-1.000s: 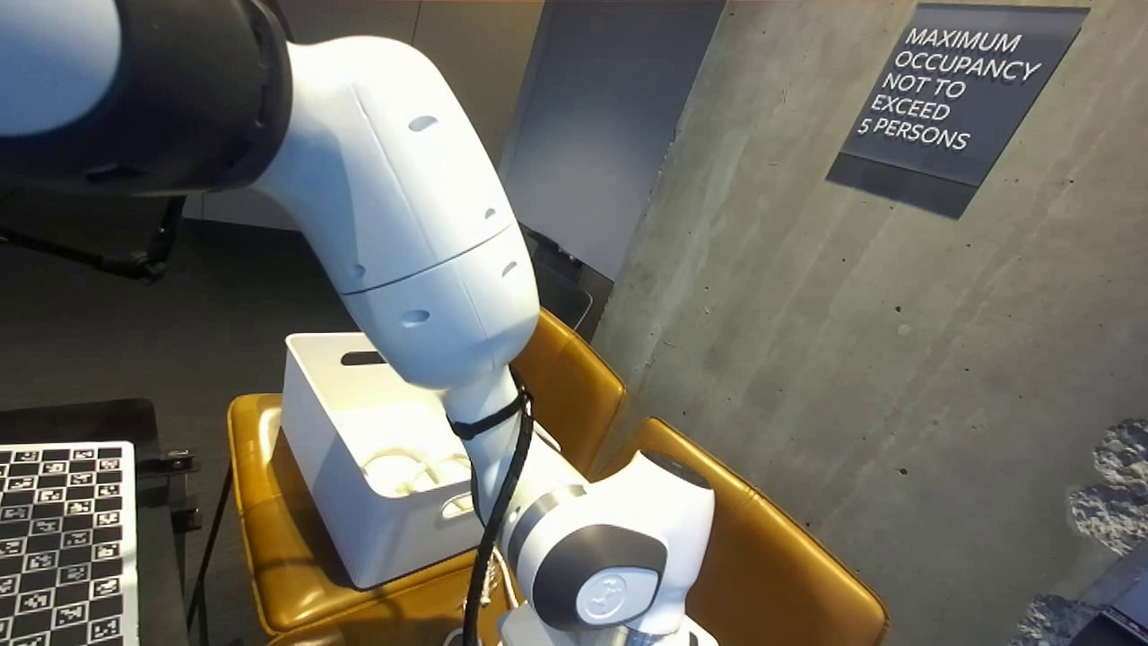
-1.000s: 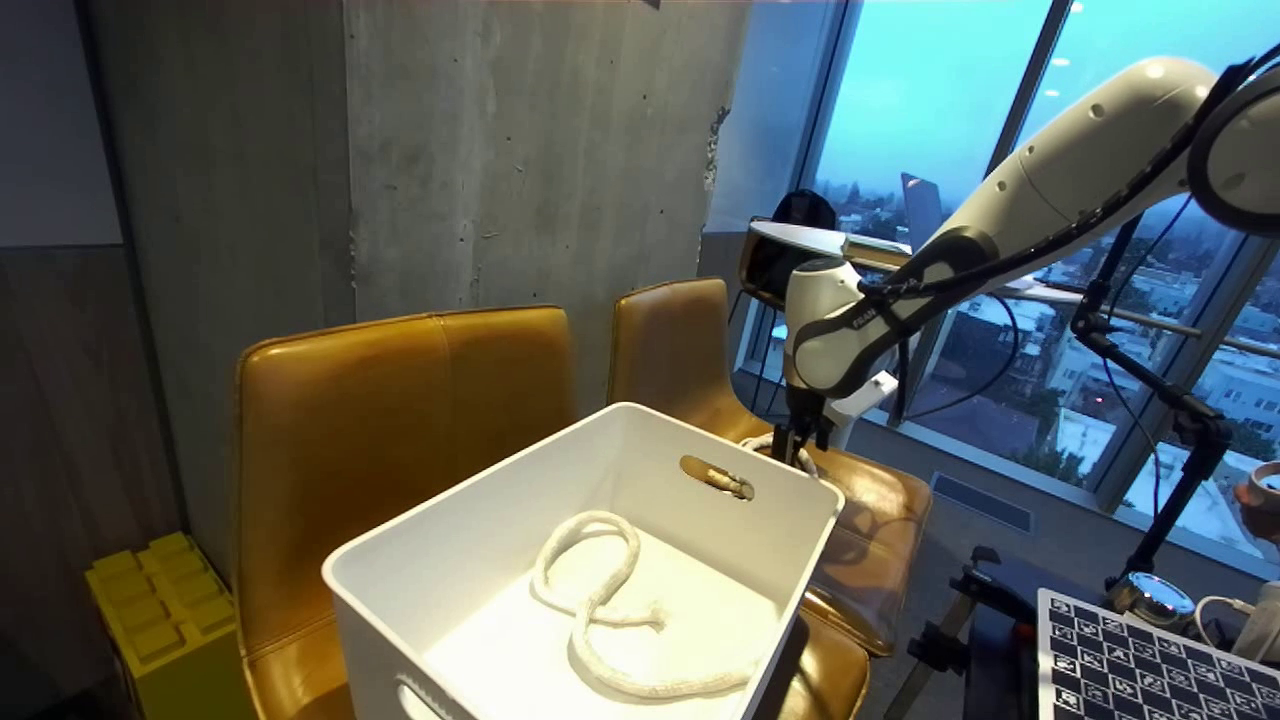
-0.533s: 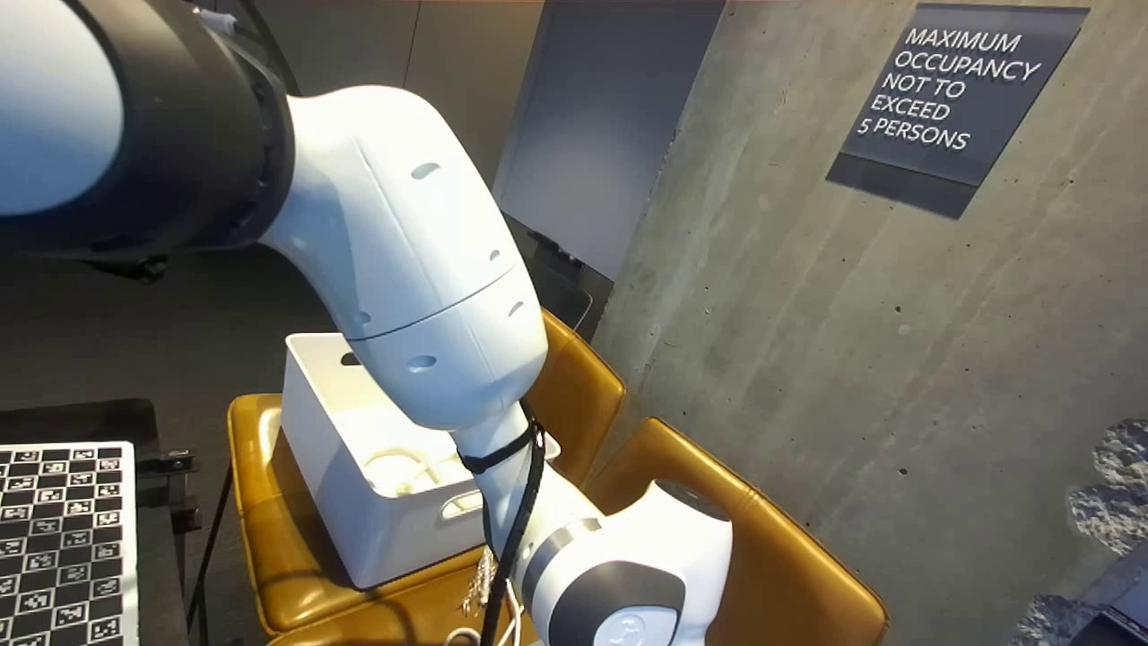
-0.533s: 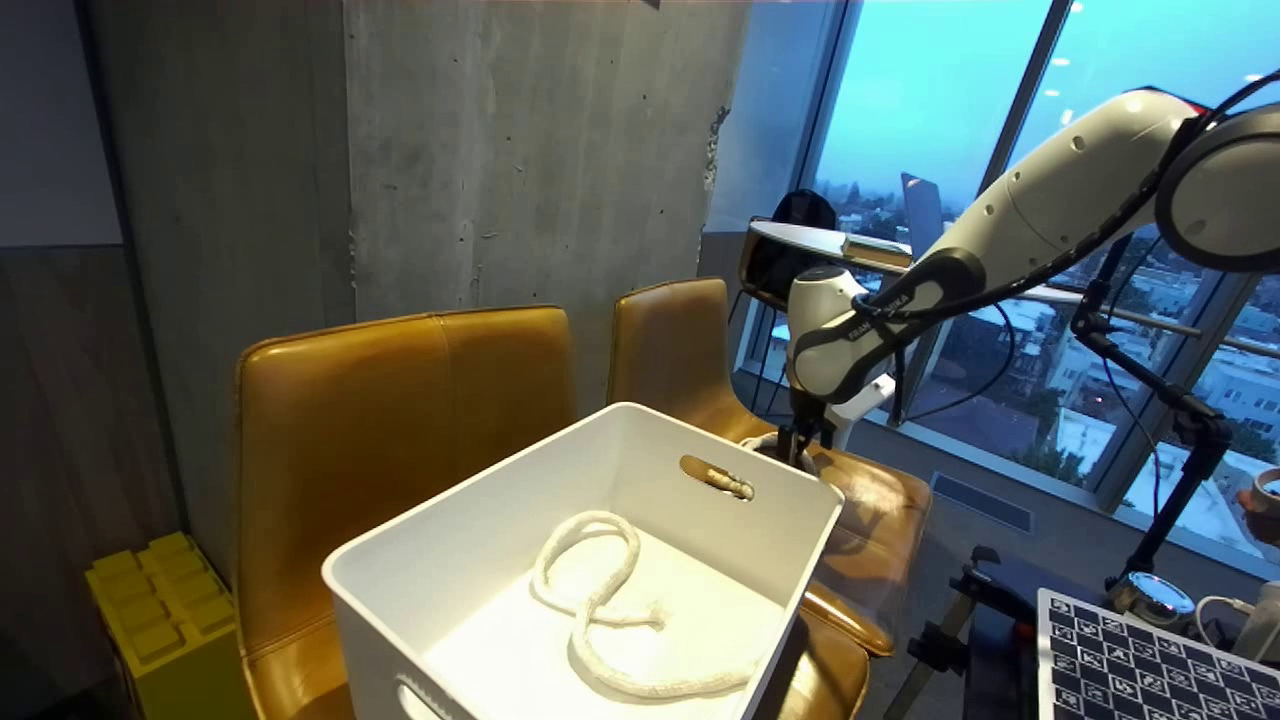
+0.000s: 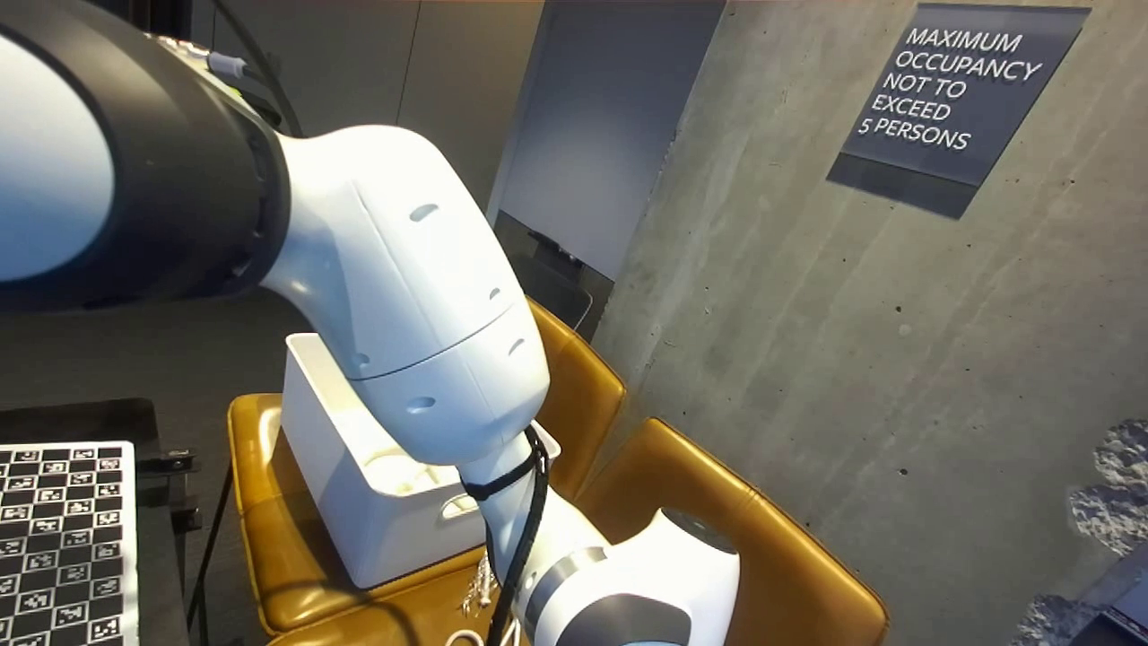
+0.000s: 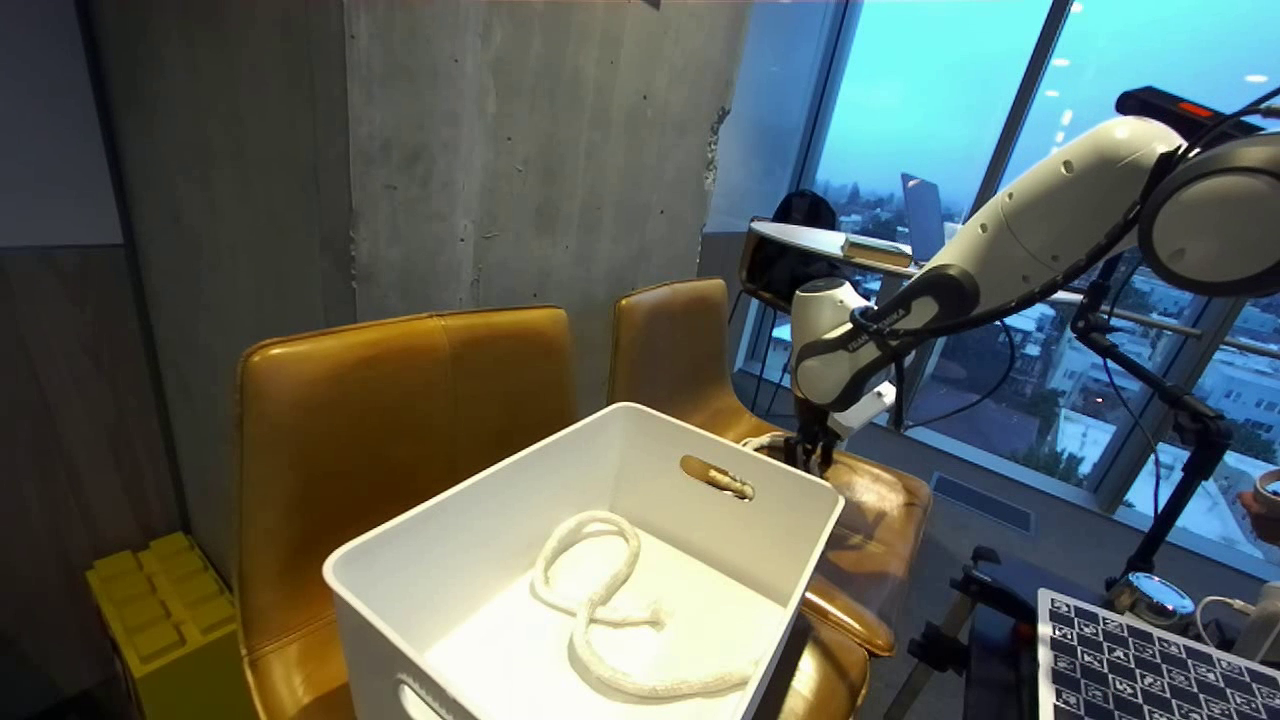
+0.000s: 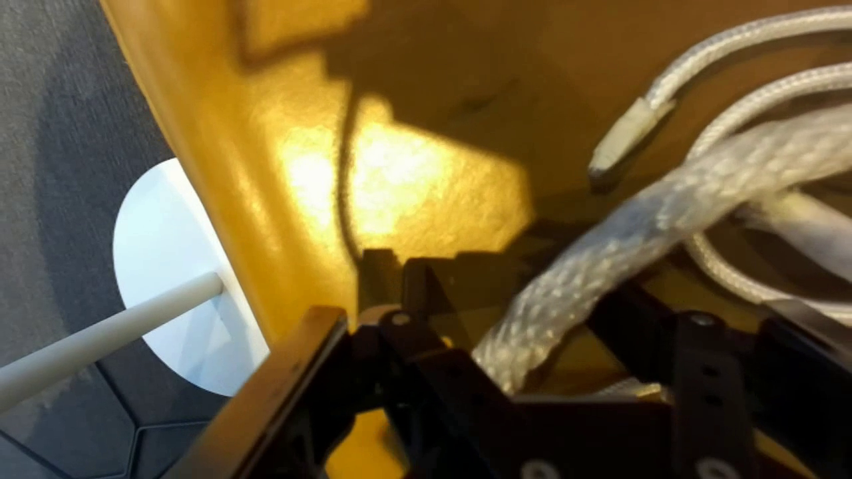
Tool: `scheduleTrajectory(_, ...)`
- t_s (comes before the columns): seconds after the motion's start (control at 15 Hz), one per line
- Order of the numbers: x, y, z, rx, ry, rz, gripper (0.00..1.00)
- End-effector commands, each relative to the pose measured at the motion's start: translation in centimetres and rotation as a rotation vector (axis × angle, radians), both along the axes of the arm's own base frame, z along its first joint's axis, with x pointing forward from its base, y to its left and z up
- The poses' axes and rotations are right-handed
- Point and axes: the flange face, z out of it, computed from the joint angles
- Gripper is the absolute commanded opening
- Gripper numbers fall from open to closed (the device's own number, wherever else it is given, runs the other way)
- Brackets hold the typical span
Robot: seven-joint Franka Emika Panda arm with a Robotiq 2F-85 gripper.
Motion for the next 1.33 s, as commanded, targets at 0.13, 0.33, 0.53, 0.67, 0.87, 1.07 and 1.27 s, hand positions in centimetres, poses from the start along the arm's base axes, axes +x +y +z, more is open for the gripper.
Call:
scheduleTrajectory(0.13,-0.2,-0.9,0.6,-0.010,0.021,-0.015,0.16)
scheduleTrajectory(0.33,0.0,-0.2,2.2,-0.014,0.016,-0.022,0.00)
scheduleTrajectory(0.53,-0.2,4.2,6.2,-0.039,-0.003,0.019,0.03)
scheduleTrajectory(0.67,0.1,6.5,8.5,-0.041,-0.030,0.059,0.03)
scheduleTrajectory(0.87,1.1,11.0,13.4,-0.059,-0.093,0.131,0.03)
scheduleTrajectory(1.07,2.2,15.2,19.2,-0.071,-0.170,0.171,0.03)
scheduleTrajectory(1.27,2.8,19.1,25.8,-0.063,-0.240,0.180,0.03)
